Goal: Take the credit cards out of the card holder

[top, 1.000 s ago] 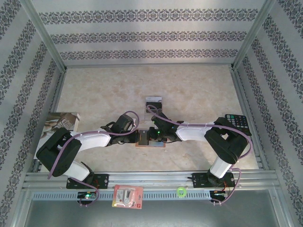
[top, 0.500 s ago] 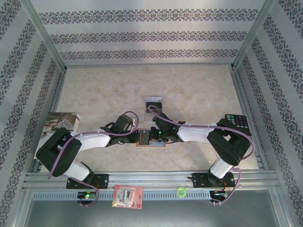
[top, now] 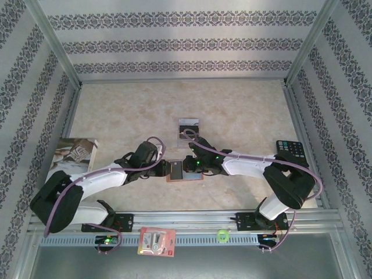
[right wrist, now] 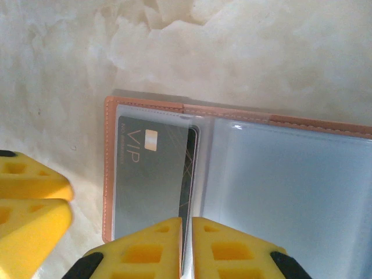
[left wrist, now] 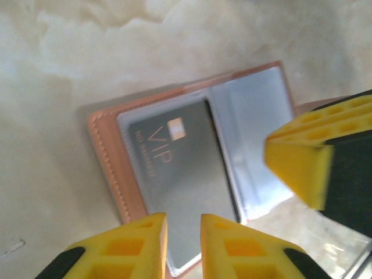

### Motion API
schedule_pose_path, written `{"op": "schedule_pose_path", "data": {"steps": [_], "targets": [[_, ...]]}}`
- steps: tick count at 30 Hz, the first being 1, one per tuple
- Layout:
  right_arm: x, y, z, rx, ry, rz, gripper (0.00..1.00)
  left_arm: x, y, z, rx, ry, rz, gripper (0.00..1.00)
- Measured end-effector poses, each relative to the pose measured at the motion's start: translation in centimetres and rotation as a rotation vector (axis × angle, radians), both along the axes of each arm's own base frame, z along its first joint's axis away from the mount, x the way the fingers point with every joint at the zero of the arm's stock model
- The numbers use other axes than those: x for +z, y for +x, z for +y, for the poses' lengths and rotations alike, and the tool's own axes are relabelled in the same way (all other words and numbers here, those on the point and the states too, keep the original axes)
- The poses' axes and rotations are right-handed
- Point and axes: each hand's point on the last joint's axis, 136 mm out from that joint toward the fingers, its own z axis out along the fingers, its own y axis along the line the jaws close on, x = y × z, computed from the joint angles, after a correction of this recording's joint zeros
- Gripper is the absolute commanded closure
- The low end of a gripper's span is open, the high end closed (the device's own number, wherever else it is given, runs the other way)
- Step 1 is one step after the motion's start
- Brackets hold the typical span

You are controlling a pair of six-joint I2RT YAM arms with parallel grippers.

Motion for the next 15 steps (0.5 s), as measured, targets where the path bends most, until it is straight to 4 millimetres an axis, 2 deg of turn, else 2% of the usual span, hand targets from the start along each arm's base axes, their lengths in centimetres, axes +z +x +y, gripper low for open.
{"op": "schedule_pose_path", "data": {"steps": [4, 11, 15], "targets": [[0.1, -0.2, 0.3, 0.019, 0.009, 0.004, 0.82, 0.6, 0.9, -0.1, 0.004, 0.016, -0.031, 0.72], [0.2, -0.4, 1.0, 0.054, 0.027, 0.015, 0.79, -3.1, 1.1, 0.7, 0.012, 0.126, 0.024, 0.72], [0.3, -0.3, 1.4, 0.066, 0.037, 0.017, 0.78, -4.0, 1.3, 1.4, 0.022, 0.171, 0.023, 0.73]]}}
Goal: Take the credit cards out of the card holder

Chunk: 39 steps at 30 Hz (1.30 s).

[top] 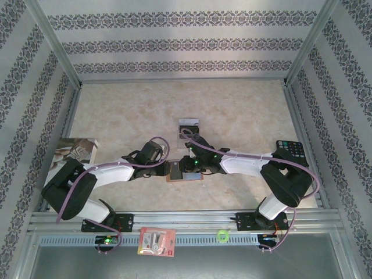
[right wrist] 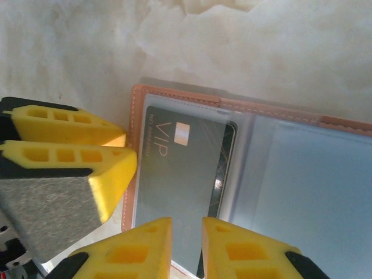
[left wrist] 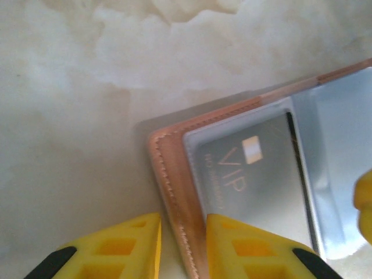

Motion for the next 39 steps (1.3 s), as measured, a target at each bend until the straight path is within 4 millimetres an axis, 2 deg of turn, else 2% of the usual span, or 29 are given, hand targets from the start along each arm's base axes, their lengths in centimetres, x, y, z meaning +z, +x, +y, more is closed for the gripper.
{"op": "schedule_pose_path", "data": {"steps": [6, 10, 22, 33, 39], "targets": [[-0.7, 0.0, 0.0, 0.002, -0.014, 0.013, 0.78, -0.2, 0.2, 0.2, -0.001, 0.019, -0.006, 0.77], [-1.1, -0.1, -0.1, 0.004, -0.026, 0.023, 0.78, -0.4, 0.3, 0.4, 0.005, 0.024, -0.005, 0.84], [-1.5, -0.2, 0.3, 0.014, -0.023, 0.043, 0.78, -0.8, 0.3, 0.4, 0.007, 0.012, 0.017, 0.92], [-2.5, -0.2, 0.3, -0.007, -0.030, 0.073, 0.79, -0.8, 0.3, 0.3, 0.004, -0.003, 0.007, 0.94], [-2.5, -0.2, 0.7, -0.012, -0.009, 0.090, 0.78, -0.8, 0.3, 0.3, 0.008, -0.016, 0.005, 1.00]]}}
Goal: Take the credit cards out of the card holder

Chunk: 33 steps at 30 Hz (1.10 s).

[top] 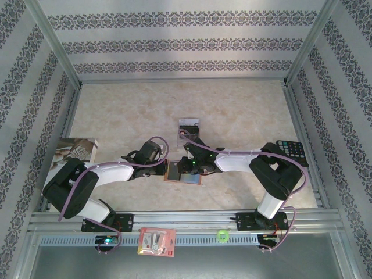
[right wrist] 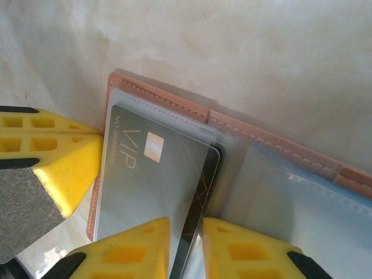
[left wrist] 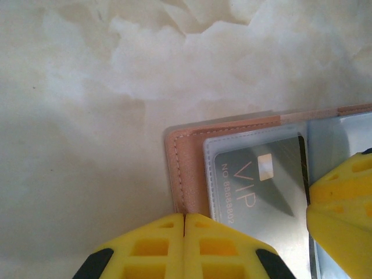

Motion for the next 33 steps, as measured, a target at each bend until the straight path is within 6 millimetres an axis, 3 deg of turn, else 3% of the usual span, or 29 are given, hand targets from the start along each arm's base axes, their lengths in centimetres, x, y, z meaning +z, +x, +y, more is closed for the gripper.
{"op": "schedule_pose_path", "data": {"steps": [4, 9, 17, 23, 26, 33], "targets": [[-0.2, 0.0, 0.0, -0.014, -0.001, 0.012, 0.88, 0.0, 0.0, -0.1, 0.000, -0.010, 0.001, 1.00], [-0.4, 0.2, -0.2, -0.033, -0.002, 0.024, 0.90, 0.0, 0.0, 0.0, 0.004, -0.020, 0.002, 1.00], [-0.4, 0.3, -1.2, -0.044, -0.086, -0.030, 0.87, 0.3, 0.0, 0.0, 0.010, -0.036, -0.015, 1.00], [0.7, 0.5, -2.2, -0.039, -0.125, -0.097, 0.81, 0.5, 0.0, 0.0, 0.019, -0.045, -0.018, 1.00], [1.1, 0.5, -2.1, -0.023, -0.134, -0.127, 0.77, 0.8, -0.3, 0.1, 0.021, -0.046, -0.017, 0.97], [1.5, 0.4, -1.5, -0.012, -0.110, -0.131, 0.77, 2.7, -0.6, 0.3, 0.019, -0.065, -0.042, 0.92]]}}
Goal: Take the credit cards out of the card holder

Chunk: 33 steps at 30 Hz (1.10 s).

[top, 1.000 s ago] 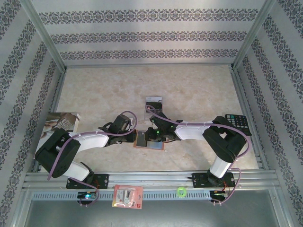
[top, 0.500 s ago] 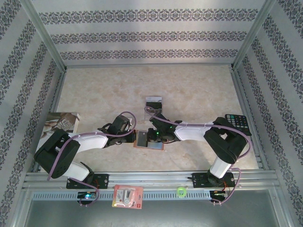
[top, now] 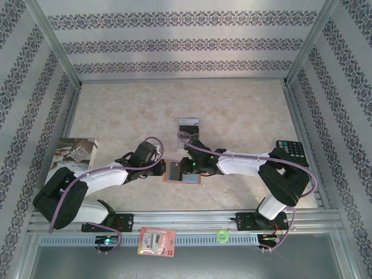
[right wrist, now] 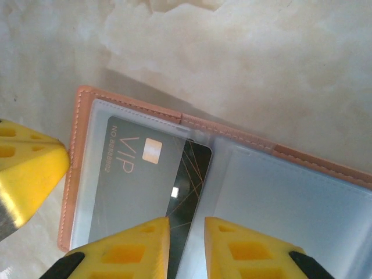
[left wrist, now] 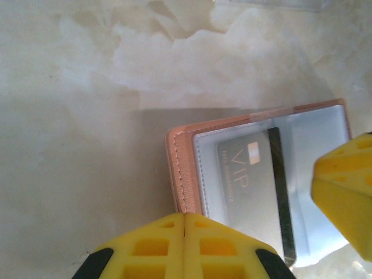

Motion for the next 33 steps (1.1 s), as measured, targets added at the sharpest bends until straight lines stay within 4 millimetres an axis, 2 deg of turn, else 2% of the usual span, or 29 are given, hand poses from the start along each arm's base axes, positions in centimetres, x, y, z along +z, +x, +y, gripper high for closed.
{"op": "schedule_pose_path", "data": {"steps": [6, 10, 14, 21, 27, 33], "targets": [[0.1, 0.0, 0.1, 0.001, 0.007, -0.002, 0.77, 1.1, 0.2, -1.5, -0.033, -0.018, -0.019, 0.92], [0.5, 0.1, 0.1, -0.002, 0.015, -0.008, 0.78, 1.1, 0.4, -2.2, -0.048, -0.017, -0.012, 0.92], [1.2, 0.0, -0.1, -0.004, 0.028, -0.019, 0.77, 1.1, 0.3, -1.7, -0.034, 0.007, -0.014, 0.90], [1.9, 0.2, -0.8, -0.020, 0.045, -0.033, 0.77, 2.5, -0.2, -0.4, -0.006, 0.019, -0.053, 0.83], [2.0, 0.2, -0.7, -0.019, 0.053, -0.030, 0.77, 2.7, -0.3, -0.1, 0.001, 0.022, -0.055, 0.81], [2.3, 0.2, -0.2, -0.017, 0.088, -0.026, 0.77, 1.2, -0.3, -1.9, -0.036, -0.022, 0.012, 0.86]]}}
